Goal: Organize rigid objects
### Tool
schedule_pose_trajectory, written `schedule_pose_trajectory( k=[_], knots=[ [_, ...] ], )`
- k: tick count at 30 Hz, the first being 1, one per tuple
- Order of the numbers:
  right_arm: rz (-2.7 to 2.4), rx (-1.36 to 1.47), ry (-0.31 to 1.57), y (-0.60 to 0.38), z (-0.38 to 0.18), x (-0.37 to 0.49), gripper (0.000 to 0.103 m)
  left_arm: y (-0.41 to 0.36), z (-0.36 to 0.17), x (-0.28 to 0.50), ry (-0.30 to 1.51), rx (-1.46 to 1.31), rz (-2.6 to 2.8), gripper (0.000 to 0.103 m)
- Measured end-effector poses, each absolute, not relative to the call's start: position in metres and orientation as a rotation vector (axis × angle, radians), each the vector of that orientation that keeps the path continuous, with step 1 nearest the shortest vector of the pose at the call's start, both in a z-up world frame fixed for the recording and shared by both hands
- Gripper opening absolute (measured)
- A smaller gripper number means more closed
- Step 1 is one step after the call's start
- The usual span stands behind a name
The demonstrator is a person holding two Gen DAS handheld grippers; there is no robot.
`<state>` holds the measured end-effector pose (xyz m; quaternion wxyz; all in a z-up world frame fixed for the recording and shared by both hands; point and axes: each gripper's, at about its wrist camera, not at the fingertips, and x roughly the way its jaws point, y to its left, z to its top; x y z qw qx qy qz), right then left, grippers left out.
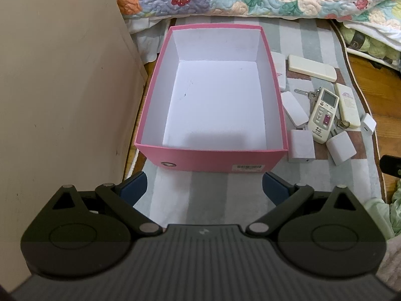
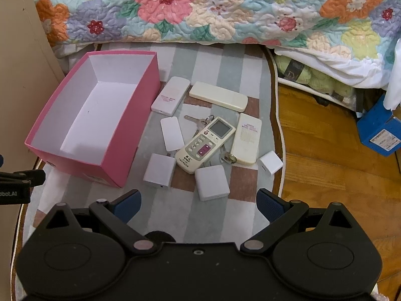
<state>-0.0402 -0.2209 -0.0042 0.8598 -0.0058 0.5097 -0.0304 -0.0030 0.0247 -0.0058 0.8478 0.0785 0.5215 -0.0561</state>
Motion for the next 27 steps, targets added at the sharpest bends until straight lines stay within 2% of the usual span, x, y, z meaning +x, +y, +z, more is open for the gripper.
schedule_pose_trajectory(
  k=[27],
  knots=[
    [-0.044,0.013,1.085,-0.211,-0.009,-0.035,0.100,0.042,0.015,-0.007,1.074,0.193,-0.173,0.100]
  ],
)
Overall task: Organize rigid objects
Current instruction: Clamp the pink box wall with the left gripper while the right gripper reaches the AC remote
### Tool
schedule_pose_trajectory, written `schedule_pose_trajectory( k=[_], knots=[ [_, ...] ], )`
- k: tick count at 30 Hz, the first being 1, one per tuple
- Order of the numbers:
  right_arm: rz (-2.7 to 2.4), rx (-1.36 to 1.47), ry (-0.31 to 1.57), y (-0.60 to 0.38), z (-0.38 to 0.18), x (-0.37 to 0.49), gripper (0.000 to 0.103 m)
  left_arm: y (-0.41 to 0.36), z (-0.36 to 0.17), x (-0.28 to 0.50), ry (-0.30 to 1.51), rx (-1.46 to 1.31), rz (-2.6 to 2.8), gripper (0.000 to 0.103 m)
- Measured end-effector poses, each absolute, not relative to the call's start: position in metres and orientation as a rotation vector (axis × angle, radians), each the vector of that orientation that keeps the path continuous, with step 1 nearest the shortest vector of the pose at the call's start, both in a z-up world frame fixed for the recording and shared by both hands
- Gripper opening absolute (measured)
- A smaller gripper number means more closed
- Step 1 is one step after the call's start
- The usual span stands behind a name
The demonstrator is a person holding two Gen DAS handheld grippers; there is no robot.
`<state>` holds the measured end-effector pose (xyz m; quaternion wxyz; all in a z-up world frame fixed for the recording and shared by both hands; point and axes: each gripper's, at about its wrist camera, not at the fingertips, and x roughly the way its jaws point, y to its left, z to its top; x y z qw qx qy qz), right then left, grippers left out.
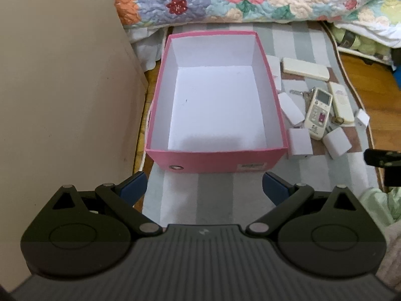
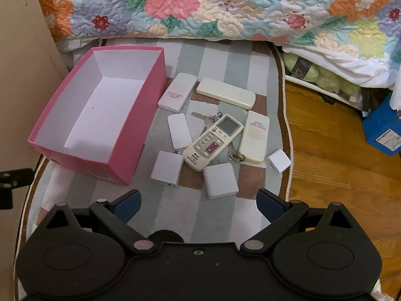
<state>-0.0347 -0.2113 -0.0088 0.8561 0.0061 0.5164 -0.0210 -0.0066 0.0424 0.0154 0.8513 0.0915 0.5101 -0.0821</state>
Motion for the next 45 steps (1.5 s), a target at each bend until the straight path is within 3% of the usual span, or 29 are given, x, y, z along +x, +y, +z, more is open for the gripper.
schedule_pose_trajectory(
  k=[6,14,19,27,29,37,41,45],
  knots=[
    [0.010,0.065,1.034,-0.209,-0.006,-0.030,0.100,0.056,0.025,0.001,1.040,0.188,-0.162,0.100],
    [0.285,-0.012,0.821,-0.204,0.006,0.002,0.100,0.063,0.049,0.028,0.996,0.213,-0.169,0.099],
    [0.318,0.007,0.771,-0.207,0.000,0.034,0.100,0.063,0.034,0.060,1.016,0.236,-0.134,0.098],
    [0.244,0.075,0.925,-0.224,-0.040,0.081,0.100,0.069,-0.034,0.130,1.163,0.174,-0.089,0.091],
    [0.204,0.151,0.969,-0.235,-0.053,0.088,0.099,0.070,-0.048,0.142,1.189,0.187,-0.070,0.082],
    [0.018,0.411,1.173,-0.272,-0.121,0.106,0.094,0.068,-0.085,0.167,1.223,0.202,-0.054,0.064],
    [-0.052,0.574,1.239,-0.291,-0.147,0.112,0.084,0.070,-0.094,0.176,1.198,0.188,-0.026,0.064],
    [-0.113,0.552,1.247,-0.286,-0.157,0.116,0.082,0.068,-0.098,0.177,1.182,0.202,-0.039,0.064]
  ],
)
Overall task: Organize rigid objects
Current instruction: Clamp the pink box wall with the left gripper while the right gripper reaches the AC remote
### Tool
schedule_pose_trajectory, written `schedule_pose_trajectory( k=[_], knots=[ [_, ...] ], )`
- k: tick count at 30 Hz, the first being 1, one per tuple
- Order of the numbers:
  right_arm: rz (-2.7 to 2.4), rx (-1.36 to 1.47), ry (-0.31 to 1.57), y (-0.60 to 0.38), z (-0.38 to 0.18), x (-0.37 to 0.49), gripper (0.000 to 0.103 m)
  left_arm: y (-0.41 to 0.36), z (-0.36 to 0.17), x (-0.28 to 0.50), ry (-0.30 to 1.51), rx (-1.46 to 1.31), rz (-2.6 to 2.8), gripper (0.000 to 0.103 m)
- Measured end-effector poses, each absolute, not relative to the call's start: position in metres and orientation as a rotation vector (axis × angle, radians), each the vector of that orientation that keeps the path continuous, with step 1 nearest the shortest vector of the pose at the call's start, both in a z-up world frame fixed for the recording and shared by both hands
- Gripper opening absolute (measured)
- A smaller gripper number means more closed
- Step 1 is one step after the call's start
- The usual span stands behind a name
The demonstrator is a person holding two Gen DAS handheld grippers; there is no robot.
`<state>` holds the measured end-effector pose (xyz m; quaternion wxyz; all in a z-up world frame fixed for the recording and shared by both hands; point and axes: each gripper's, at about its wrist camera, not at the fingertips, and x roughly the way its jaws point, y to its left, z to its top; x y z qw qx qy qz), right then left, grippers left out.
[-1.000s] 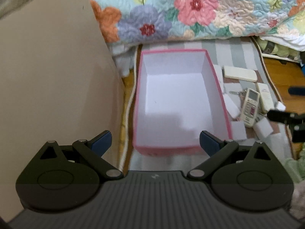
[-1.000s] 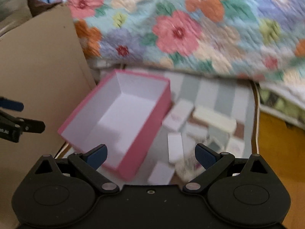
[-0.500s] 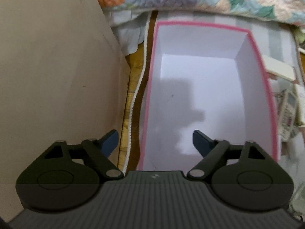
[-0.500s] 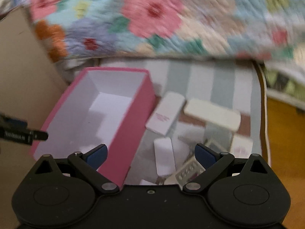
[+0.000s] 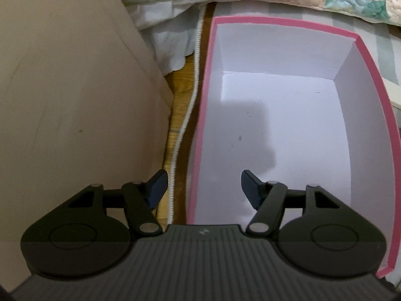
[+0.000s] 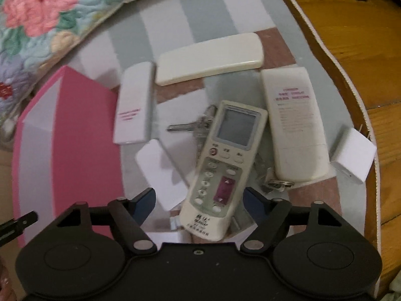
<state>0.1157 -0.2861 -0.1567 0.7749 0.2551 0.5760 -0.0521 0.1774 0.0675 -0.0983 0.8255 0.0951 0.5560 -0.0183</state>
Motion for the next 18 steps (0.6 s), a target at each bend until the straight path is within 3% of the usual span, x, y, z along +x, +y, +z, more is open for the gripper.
schedule_pose_trajectory(
  k=[3,4,5,7,9,13,16,18],
  knots=[
    [-0.159,0.509,1.244,-0.280,-0.163,0.122,0.082,0.069,-0.104,0.179,1.199,0.176,-0.045,0.042],
    [-0.171,0.489,1.241,-0.280,-0.166,0.125,0.081,0.070,-0.107,0.181,1.208,0.178,-0.033,0.026],
    [-0.187,0.463,1.237,-0.278,-0.169,0.128,0.080,0.070,-0.109,0.182,1.213,0.193,-0.010,0.017],
    [-0.201,0.417,1.229,-0.275,-0.175,0.134,0.080,0.072,-0.108,0.180,1.221,0.201,0.001,0.012],
    [-0.211,0.378,1.200,-0.269,-0.176,0.132,0.080,0.076,-0.106,0.180,1.235,0.158,-0.026,0.012],
    [-0.199,0.336,1.191,-0.274,-0.174,0.128,0.068,0.078,-0.115,0.185,1.228,0.149,-0.007,0.010],
    [-0.187,0.380,1.217,-0.285,-0.171,0.130,0.066,0.073,-0.123,0.189,1.232,0.165,-0.010,0.012],
    [-0.177,0.402,1.218,-0.288,-0.169,0.129,0.065,0.073,-0.124,0.189,1.232,0.130,-0.050,0.023]
  ],
)
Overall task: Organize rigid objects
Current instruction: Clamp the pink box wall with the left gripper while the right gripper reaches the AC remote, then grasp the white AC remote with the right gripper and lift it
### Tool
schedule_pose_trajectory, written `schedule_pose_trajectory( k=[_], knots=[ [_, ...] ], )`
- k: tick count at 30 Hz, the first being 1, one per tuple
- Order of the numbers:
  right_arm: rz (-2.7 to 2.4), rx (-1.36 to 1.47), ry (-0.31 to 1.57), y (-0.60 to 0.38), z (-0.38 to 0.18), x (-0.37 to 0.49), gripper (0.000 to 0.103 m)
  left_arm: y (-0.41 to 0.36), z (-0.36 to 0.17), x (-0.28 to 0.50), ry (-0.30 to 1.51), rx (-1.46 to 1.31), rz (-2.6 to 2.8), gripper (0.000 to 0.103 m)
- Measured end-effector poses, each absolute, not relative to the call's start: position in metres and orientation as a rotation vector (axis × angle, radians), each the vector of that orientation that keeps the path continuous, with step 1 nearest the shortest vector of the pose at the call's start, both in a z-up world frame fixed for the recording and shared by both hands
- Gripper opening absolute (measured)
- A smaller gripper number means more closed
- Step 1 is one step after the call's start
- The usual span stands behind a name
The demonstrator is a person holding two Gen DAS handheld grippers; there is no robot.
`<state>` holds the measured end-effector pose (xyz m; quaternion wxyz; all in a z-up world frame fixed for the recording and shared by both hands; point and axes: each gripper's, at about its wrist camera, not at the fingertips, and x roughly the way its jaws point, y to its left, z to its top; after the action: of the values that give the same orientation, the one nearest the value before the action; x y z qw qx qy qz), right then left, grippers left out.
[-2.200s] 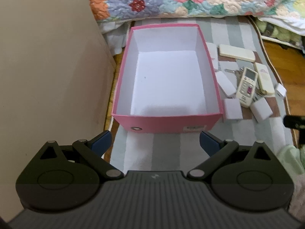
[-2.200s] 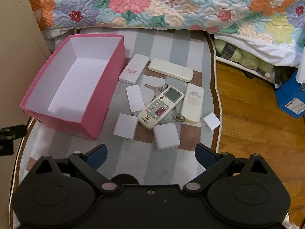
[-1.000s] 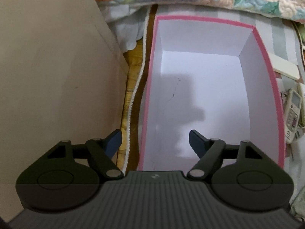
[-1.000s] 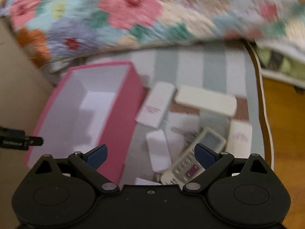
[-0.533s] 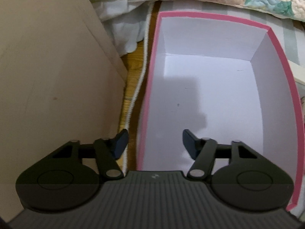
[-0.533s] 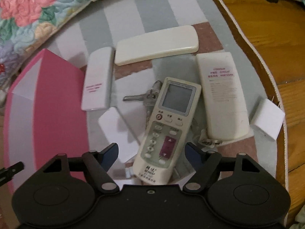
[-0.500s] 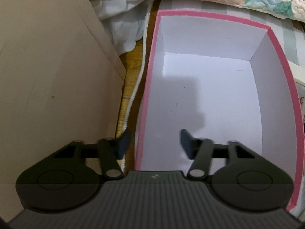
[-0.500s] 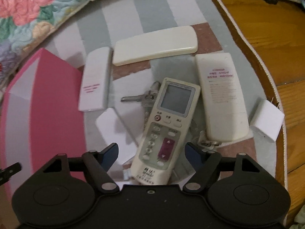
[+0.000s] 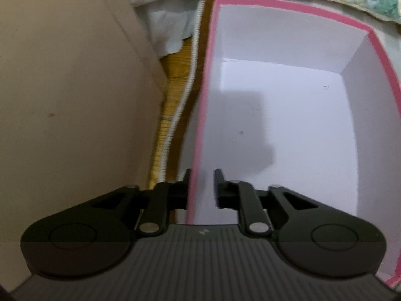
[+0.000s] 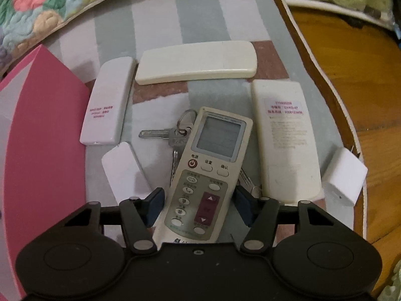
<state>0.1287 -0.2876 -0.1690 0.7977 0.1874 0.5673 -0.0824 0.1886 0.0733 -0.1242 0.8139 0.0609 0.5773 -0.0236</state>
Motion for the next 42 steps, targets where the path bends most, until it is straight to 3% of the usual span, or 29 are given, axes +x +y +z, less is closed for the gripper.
schedule_pose_trajectory(
  k=[1,4,5,15,24,25,26,27,42],
  knots=[
    [-0.173,0.415,1.210,-0.290,-0.167,0.127,0.065,0.074,-0.124,0.188,1.230,0.110,-0.070,0.026],
    [-0.163,0.459,1.192,-0.292,-0.164,0.119,0.064,0.072,-0.123,0.185,1.188,0.175,-0.032,0.009],
    [-0.158,0.464,1.192,-0.290,-0.165,0.119,0.064,0.072,-0.123,0.184,1.180,0.177,-0.031,0.009],
    [-0.152,0.352,1.241,-0.275,-0.170,0.129,0.063,0.075,-0.123,0.189,1.187,0.146,-0.019,0.009],
    [-0.158,0.430,1.093,-0.269,-0.134,0.087,0.059,0.080,-0.122,0.186,1.179,0.124,-0.034,0.007],
    [-0.142,0.432,1.090,-0.269,-0.129,0.085,0.057,0.080,-0.121,0.187,1.181,0.124,-0.036,0.007],
    [-0.137,0.431,1.082,-0.268,-0.125,0.085,0.028,0.080,-0.121,0.186,1.184,0.119,-0.040,0.007],
    [-0.108,0.452,1.087,-0.270,-0.123,0.086,0.023,0.081,-0.121,0.187,1.185,0.115,-0.042,0.007],
    [-0.057,0.374,1.168,-0.267,-0.144,0.097,0.020,0.087,-0.122,0.187,1.178,0.049,-0.031,0.007]
  ],
)
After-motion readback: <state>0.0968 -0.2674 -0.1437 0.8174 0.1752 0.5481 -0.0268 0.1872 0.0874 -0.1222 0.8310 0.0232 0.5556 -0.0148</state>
